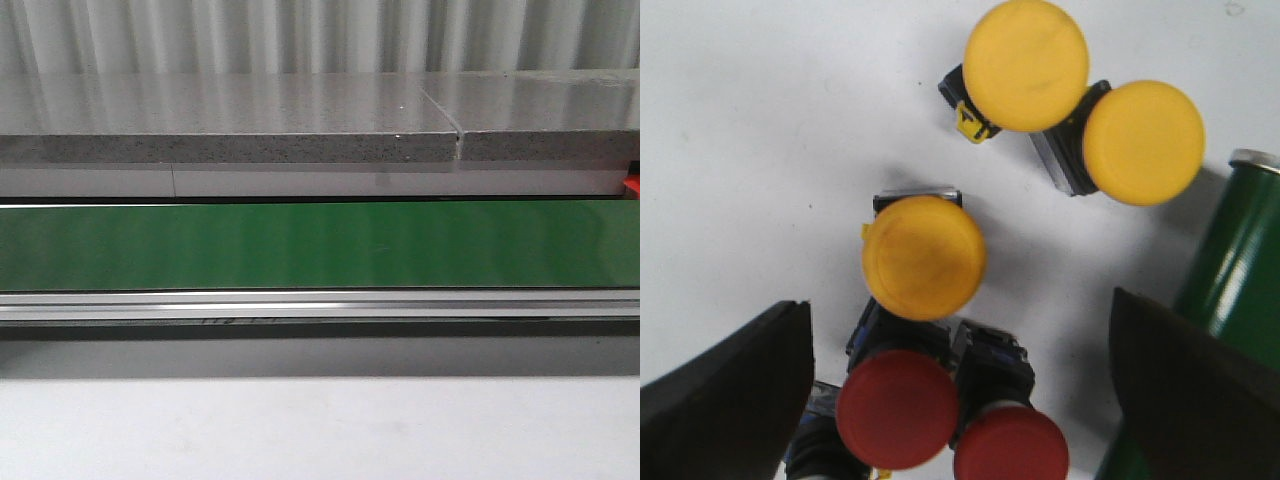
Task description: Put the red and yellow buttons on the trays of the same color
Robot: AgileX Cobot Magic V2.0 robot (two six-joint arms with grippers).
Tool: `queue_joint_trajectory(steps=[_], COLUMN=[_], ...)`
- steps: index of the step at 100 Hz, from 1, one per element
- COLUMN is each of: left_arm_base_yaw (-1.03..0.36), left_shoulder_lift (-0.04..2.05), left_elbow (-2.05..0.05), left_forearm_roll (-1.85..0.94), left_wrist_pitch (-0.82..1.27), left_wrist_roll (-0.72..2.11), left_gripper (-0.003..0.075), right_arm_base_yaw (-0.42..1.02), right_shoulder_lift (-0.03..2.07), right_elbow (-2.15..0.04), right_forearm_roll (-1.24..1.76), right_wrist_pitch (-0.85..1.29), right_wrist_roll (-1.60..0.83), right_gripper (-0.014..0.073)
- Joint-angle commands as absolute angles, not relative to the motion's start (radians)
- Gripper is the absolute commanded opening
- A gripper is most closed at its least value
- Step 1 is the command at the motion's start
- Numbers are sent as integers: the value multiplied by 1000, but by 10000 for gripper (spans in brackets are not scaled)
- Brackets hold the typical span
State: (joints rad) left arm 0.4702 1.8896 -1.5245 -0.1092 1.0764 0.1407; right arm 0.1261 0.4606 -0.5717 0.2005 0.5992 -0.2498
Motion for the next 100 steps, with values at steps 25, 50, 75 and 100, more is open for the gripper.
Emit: queue_joint_trajectory(steps=[25,50,75,100], left_arm_base_yaw=[474,474,474,474], left_shoulder_lift=[1970,1985,1985,1934], left_elbow=[-1640,-1640,-1640,-1640], left_forearm_roll=[-115,-115,-115,-115], left_wrist_pitch=[1080,1080,1079,1076], left_wrist_roll=[140,140,142,171], left_gripper=[585,442,290,290], right_arm_base_yaw=[125,125,125,125], right_shoulder_lift=[462,462,462,462], right_elbow=[-597,-597,-597,-597], right_forearm_roll=[206,206,206,206], right_wrist_pitch=[531,531,531,531], right_wrist_roll=[-256,-256,-256,-256], right_gripper=[-58,-58,-58,-58])
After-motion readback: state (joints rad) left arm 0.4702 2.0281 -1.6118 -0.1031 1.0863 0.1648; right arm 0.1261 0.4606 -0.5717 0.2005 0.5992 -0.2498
